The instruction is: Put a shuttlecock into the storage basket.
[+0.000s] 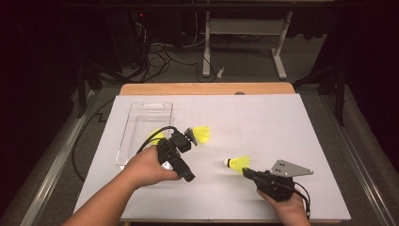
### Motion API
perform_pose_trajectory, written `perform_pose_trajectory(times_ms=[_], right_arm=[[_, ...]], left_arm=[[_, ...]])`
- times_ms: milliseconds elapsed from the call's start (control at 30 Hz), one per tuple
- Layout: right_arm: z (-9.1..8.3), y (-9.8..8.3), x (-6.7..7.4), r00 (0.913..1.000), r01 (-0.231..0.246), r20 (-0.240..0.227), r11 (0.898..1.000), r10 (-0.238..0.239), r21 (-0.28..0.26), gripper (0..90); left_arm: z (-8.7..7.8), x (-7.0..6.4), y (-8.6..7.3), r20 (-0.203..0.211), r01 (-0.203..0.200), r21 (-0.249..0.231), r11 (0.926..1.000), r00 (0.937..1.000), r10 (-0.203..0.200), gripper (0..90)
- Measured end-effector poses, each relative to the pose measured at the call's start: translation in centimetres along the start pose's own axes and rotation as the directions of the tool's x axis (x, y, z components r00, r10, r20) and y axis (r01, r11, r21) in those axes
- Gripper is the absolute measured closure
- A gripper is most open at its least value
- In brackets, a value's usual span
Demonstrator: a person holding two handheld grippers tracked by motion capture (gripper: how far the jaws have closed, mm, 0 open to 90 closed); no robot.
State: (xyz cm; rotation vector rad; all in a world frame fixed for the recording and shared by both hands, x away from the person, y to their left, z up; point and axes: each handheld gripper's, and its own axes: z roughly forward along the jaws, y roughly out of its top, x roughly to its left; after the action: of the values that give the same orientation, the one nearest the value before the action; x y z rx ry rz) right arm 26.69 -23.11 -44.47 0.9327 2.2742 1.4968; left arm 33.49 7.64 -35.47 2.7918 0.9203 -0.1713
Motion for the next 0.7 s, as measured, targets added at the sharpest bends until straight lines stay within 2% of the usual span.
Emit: perform_pose_trajectory(times_ms=[133,300,700], right_arm=[[0.2,0.0,0.3,0.9997,0.01,-0.022,1.0,-0.01,0.009,90.0],[0.6,0.0,0.5,0.9989,0.017,-0.043,1.0,-0.016,0.016,90.0],[1.3,0.2,1.4,0.9931,0.008,-0.117,1.0,-0.006,0.013,90.0]], left_arm=[[0.4,-0.6,0.4,0.017,-0.02,0.0,0.9998,0.9996,0.02,0.9],[1.2,-1.1,0.8,0.018,-0.049,0.006,0.9988,0.9987,0.048,1.0],[3.0,-2.0,1.7,0.036,-0.09,0.031,0.9955,0.9954,0.088,2.6]])
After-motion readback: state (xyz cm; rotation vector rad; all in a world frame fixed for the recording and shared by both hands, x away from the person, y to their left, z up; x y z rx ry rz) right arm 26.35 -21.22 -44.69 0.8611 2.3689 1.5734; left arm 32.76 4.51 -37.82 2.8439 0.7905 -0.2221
